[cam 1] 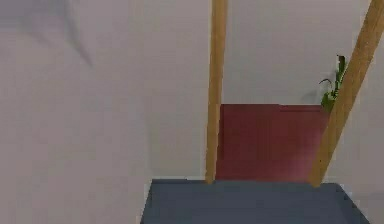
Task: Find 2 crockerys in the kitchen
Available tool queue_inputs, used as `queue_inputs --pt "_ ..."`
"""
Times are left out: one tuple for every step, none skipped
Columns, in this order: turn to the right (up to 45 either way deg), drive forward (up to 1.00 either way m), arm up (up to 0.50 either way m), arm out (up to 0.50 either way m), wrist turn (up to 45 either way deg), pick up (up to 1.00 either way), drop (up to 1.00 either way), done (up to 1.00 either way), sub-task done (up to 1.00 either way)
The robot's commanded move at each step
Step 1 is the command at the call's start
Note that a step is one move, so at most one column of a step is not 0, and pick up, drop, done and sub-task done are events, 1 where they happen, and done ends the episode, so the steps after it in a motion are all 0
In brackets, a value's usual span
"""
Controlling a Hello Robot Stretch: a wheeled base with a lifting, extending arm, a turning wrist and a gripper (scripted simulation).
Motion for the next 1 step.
queue_inputs --pt "0.0 0.45 0.0 0.0 0.0 0.0 0.0 0.0 0.0"
